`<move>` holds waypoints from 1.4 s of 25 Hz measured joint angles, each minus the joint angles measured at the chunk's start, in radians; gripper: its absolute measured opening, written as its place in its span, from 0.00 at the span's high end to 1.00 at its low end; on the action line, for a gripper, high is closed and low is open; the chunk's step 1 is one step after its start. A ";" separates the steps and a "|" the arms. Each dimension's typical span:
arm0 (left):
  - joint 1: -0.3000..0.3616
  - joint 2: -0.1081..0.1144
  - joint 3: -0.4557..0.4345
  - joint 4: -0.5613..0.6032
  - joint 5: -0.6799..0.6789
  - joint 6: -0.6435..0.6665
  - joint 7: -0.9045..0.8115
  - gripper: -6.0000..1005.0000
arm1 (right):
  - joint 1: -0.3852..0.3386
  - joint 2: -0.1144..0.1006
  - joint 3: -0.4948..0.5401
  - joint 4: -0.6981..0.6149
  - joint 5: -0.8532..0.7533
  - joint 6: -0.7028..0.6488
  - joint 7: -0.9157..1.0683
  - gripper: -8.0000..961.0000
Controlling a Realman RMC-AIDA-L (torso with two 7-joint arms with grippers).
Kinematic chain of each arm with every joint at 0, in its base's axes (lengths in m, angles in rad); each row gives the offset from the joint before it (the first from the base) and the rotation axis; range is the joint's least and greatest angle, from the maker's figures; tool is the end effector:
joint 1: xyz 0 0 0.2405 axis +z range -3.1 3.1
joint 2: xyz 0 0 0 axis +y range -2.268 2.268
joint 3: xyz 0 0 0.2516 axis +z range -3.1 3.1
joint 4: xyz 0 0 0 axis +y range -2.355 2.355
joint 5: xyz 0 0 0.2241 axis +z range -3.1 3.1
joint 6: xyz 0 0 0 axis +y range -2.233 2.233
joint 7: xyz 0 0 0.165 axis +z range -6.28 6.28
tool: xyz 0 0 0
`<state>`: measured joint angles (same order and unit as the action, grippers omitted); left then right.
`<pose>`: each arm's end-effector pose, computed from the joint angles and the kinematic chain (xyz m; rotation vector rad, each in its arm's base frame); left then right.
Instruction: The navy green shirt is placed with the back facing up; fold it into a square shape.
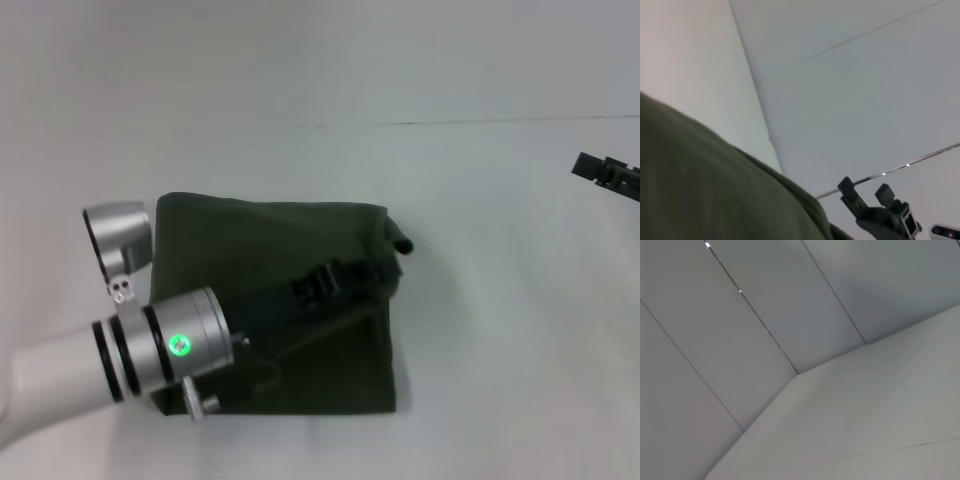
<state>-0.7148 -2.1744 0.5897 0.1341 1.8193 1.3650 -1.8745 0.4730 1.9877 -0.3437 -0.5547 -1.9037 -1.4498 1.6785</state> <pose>-0.1960 0.3388 -0.1254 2.2015 1.7719 1.1503 0.3268 0.3624 0.0670 -2.0850 1.1825 0.9931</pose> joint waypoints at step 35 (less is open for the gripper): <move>0.098 0.099 -0.023 0.286 -0.045 -0.307 -0.045 0.12 | 0.098 -0.096 -0.171 -0.002 -0.082 0.066 0.340 0.10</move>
<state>-0.6167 -2.0753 0.5665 0.4202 1.7745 1.0581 -1.9198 0.5705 1.8921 -0.5145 -0.5570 -1.9859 -1.3841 2.0187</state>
